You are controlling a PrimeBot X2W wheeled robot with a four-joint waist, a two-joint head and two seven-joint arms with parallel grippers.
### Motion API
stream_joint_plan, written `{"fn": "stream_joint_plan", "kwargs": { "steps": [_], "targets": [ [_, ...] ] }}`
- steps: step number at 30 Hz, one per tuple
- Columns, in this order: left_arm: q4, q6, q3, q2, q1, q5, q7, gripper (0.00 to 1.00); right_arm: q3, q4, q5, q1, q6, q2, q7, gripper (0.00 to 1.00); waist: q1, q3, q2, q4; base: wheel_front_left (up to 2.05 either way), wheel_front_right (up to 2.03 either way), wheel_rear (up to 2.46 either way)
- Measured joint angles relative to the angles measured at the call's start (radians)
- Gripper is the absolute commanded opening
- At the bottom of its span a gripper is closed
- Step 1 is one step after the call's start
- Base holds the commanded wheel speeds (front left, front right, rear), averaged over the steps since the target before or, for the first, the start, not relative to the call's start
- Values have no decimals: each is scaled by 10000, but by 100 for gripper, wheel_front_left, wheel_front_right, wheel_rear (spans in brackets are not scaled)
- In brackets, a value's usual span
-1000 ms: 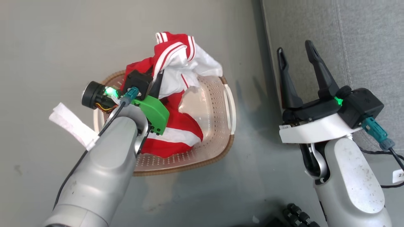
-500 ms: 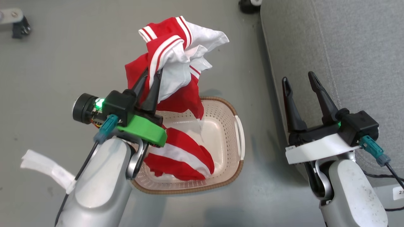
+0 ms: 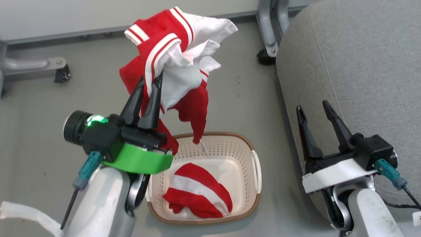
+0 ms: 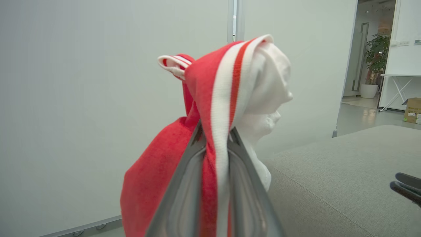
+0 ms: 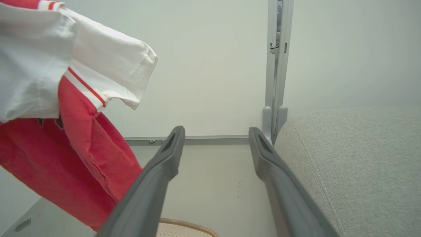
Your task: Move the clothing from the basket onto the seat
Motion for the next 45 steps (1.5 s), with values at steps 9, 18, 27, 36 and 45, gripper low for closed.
{"fn": "stream_joint_plan", "kwargs": {
  "steps": [9, 18, 27, 36, 45],
  "targets": [
    [-671, -92, 184, -6, 1443, 2, 2, 0, 115, -384, 12, 831, 0, 10, 366, 100, 0, -1020, 0, 0, 0, 0, 0],
    [-727, -178, -52, 2, 2069, -48, 2, 0, 176, -600, 71, 1416, 0, 63, 621, 100, 0, -1663, 0, -88, 0, 0, 0],
    [-748, -148, -100, -2, 2353, -209, 2, 0, 226, -709, 84, 1650, 0, 82, 784, 100, 0, -1968, 0, -104, 0, 0, 0],
    [-878, -132, -171, 36, 2365, -276, 2, 0, 291, -742, 117, 1754, 0, 94, 811, 100, 0, -2013, 0, -68, 0, 0, 0],
    [-907, -102, -245, 48, 2363, -318, 31, 0, 692, -704, 276, 1709, 0, 96, 888, 100, 0, -1973, 0, -30, 0, 0, 0]
  ]
}}
